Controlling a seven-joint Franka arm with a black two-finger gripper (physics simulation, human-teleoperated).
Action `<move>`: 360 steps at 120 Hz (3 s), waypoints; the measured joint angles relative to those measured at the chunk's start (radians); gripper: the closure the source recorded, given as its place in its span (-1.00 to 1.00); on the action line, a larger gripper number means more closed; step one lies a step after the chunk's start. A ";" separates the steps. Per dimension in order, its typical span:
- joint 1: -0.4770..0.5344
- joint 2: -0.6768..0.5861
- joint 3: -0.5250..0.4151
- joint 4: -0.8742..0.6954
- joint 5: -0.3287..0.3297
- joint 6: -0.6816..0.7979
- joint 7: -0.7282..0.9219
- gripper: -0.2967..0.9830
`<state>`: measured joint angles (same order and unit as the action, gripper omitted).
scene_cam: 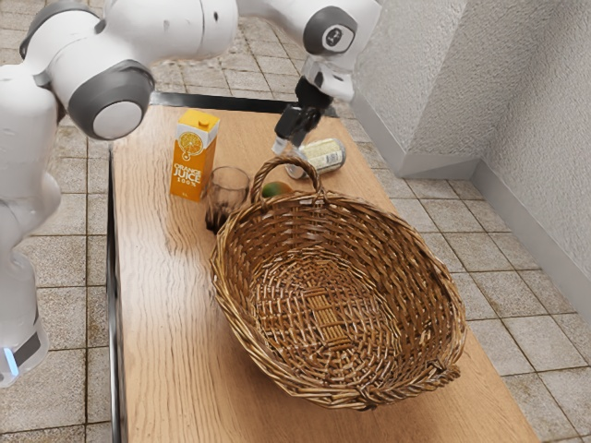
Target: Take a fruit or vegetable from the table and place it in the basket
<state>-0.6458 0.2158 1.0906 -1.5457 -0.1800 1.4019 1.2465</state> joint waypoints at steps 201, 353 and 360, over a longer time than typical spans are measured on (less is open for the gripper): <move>-0.053 -0.033 0.009 -0.376 0.060 0.385 0.290 -0.54; -0.044 0.019 -0.001 -0.416 0.050 0.476 0.293 -0.57; -0.044 0.019 -0.001 -0.416 0.050 0.478 0.292 -0.55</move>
<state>-0.6902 0.2349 1.0896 -1.9620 -0.1296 1.8795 1.5384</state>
